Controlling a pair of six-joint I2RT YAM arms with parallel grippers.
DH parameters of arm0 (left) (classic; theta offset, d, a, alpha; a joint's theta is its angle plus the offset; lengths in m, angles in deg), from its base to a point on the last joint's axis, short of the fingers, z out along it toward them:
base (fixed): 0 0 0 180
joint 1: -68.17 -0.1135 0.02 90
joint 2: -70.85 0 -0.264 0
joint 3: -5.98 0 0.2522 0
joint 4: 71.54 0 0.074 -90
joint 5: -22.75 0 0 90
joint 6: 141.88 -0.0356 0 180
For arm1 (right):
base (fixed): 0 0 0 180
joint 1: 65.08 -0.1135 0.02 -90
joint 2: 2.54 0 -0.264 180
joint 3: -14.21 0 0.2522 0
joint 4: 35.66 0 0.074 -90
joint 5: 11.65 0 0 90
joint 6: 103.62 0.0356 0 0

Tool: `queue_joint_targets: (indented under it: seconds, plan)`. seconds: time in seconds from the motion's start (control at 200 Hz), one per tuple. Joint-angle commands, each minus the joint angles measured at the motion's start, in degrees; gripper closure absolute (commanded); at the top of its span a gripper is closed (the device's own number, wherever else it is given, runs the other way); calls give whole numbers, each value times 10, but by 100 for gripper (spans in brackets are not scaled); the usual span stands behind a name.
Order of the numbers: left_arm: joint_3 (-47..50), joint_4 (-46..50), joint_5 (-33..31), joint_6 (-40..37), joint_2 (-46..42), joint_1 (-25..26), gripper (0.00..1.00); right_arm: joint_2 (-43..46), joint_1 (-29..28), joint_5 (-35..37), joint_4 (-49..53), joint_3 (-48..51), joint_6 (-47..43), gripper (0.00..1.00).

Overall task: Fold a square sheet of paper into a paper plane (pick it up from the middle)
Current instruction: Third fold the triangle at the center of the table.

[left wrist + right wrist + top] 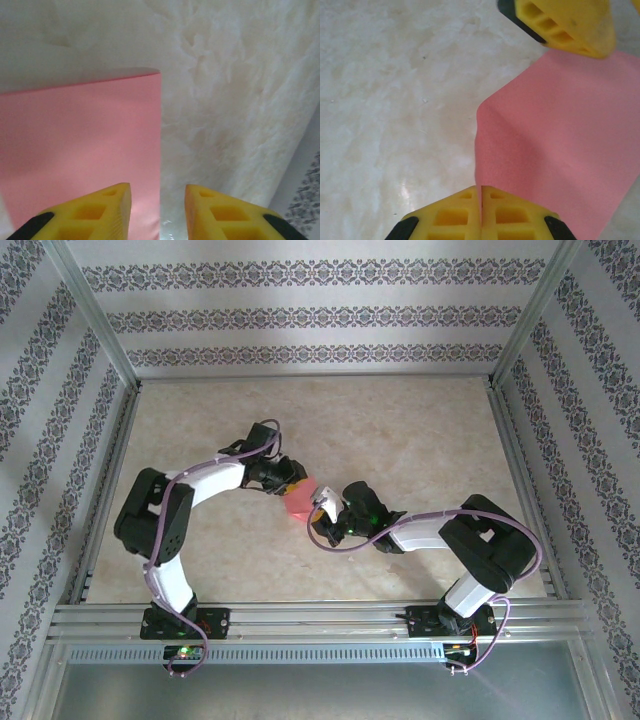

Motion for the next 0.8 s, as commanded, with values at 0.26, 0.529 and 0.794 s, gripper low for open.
queue_joint_targets:
  seconds: [0.26, 0.529, 0.794]
  plan:
    - [-72, 123, -20, -108, 77, 19, 82, -52, 21, -84, -7, -11, 108, 94]
    - [-97, 171, -52, -130, 107, 29, 89, -56, 29, -83, -11, -13, 128, 91]
    - [-126, 223, -87, -157, 136, 37, 93, -44, 39, -78, -7, -15, 132, 83]
